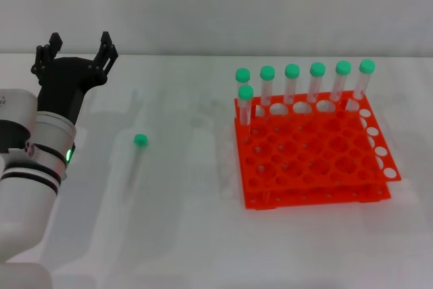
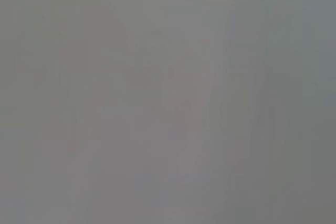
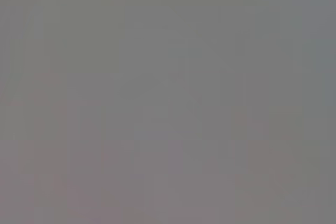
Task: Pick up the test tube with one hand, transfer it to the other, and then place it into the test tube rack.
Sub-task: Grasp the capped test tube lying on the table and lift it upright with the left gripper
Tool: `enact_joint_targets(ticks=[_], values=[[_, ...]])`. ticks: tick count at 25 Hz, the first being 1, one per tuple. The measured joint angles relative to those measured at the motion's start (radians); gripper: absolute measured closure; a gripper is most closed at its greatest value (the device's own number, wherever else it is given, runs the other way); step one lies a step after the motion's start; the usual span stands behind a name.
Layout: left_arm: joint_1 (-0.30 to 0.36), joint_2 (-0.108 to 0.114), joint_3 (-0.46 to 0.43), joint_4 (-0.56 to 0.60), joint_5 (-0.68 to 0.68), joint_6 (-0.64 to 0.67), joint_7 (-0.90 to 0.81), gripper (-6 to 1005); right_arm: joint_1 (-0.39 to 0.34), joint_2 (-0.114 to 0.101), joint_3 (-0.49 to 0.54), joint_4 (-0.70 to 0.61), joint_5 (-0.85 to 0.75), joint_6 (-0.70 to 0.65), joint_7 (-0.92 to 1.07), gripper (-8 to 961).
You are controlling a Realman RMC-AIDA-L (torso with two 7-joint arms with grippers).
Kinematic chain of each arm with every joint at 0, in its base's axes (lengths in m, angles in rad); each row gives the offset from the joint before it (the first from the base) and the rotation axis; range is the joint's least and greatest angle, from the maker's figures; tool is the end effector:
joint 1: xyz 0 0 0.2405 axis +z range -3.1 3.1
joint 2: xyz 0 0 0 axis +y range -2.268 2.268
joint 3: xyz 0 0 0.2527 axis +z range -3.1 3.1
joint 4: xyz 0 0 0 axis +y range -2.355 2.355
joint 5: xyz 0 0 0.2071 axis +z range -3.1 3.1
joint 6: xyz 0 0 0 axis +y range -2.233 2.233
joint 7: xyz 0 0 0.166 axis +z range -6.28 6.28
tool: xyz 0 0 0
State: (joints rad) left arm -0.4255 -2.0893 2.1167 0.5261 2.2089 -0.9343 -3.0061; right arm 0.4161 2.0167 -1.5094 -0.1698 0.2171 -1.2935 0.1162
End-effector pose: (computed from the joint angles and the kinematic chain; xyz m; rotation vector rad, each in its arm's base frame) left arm -0.2654 0.3900 -0.0166 -1.4836 -0.5880 -0.7376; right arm 0.3321 0.3587 0.0774 -1.3778 0.3084 0.6922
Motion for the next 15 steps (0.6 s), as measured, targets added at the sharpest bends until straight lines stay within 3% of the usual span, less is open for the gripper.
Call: enact_joint_targets(ticks=[5, 8, 13, 14, 15], values=[[0.004, 0.001, 0.001, 0.076, -0.056, 0.046, -0.003, 109, 0.009, -0.001, 0.026, -0.008, -0.001, 0.008, 0.005, 81], [0.005, 0.009, -0.025, 0.162, -0.077, 0.155, -0.002, 109, 0.01, -0.001, 0.05, -0.014, -0.001, 0.011, 0.006, 81], [-0.016, 0.019, -0.213, 0.28, -0.009, 0.493, 0.014, 109, 0.023, -0.004, 0.074, -0.015, -0.001, 0.028, 0.006, 81], [-0.016, 0.019, -0.213, 0.28, -0.009, 0.493, 0.014, 109, 0.026, -0.005, 0.077, -0.016, -0.001, 0.037, 0.006, 81], [-0.026, 0.017, -0.319, 0.324, 0.065, 0.663, 0.02, 109, 0.029, -0.006, 0.078, -0.017, -0.001, 0.044, 0.006, 81]])
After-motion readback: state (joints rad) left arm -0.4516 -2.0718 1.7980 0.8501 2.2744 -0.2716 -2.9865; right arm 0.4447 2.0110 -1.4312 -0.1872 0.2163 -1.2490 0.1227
